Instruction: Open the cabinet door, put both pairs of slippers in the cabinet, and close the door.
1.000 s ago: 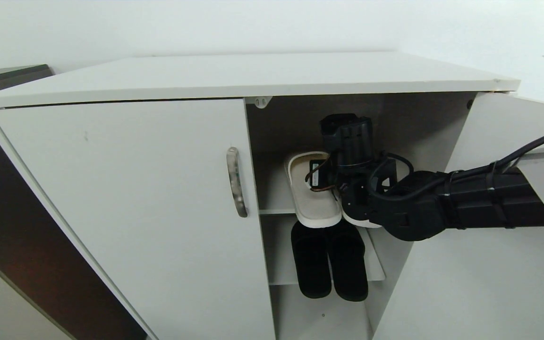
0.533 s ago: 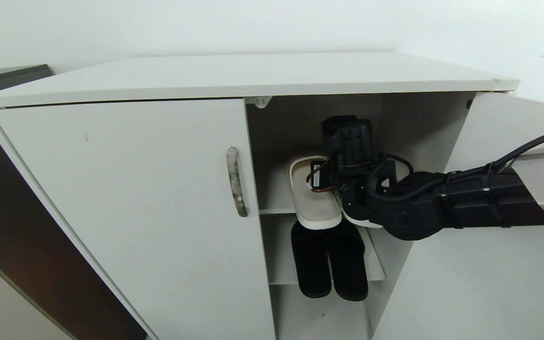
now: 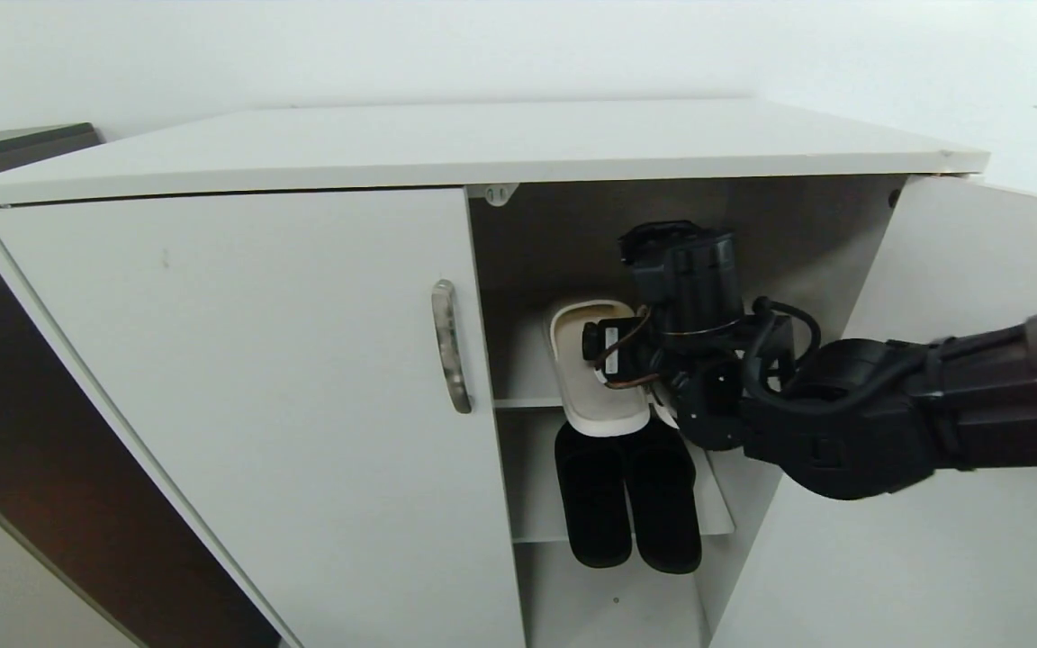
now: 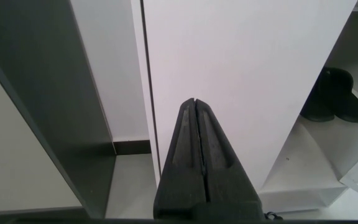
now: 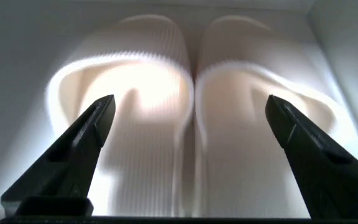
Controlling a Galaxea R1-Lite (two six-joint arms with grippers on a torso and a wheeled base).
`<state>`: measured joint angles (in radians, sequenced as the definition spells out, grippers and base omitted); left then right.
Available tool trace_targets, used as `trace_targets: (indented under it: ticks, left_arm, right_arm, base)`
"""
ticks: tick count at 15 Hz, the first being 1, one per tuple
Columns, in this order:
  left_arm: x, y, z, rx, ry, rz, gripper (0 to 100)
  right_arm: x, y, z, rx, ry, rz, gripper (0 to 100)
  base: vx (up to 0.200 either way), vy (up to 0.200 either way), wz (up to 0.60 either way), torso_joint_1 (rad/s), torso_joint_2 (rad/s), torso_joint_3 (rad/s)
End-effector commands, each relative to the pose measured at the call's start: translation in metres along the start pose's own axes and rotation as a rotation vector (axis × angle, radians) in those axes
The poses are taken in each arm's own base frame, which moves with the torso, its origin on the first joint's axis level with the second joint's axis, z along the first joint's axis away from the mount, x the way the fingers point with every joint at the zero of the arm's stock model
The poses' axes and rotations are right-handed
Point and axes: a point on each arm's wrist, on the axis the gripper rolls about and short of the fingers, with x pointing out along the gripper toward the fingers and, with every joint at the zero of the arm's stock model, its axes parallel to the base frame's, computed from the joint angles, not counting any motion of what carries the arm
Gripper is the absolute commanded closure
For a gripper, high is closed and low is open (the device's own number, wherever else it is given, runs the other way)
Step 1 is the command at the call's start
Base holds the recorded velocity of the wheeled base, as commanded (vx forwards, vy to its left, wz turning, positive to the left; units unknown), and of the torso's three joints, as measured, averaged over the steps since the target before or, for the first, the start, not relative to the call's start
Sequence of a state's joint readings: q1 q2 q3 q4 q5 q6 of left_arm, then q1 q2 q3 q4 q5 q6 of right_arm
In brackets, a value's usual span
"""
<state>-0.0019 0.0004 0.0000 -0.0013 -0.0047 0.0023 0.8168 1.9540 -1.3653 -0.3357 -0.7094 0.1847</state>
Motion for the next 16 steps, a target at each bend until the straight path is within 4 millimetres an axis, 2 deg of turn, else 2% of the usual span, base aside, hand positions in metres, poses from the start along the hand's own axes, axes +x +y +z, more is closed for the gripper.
trace_targets:
  ticks: [1,4,5,8,11,16]
  left_arm:
    - [0.0,0.0,0.0,0.001,0.001,0.0,100]
    - [0.0,0.0,0.0,-0.001,0.001,0.0,100]
    - [0.0,0.0,0.0,0.001,0.001,-0.001,100]
    - [0.0,0.0,0.0,-0.001,0.001,-0.001,100]
    - [0.0,0.0,0.0,-0.002,0.001,0.0,100]
    - [0.0,0.0,0.0,-0.001,0.001,0.0,100]
  right_arm:
    - [-0.046,-0.014,0.012,0.012,-0.019,0.049,0]
    - [-0.076,-0.028,-0.005,-0.001,-0.014,0.098,0]
    - [-0.084,-0.032,-0.012,0.001,-0.018,0.113,100]
    - [-0.091,-0.03,-0.018,0.003,-0.036,0.148,100]
    - [-0.09,-0.026,-0.025,-0.014,-0.02,0.152,100]
    - [-0.091,-0.026,-0.025,-0.01,-0.023,0.152,100]
  base:
    - [0.0,0.0,0.0,0.0,0.0,0.0]
    - [0.0,0.0,0.0,0.0,0.0,0.0]
    - [0.0,0.0,0.0,0.0,0.0,0.0]
    - [0.0,0.0,0.0,0.0,0.0,0.0]
    - [0.0,0.0,0.0,0.0,0.0,0.0]
    - [0.0,0.0,0.0,0.0,0.0,0.0]
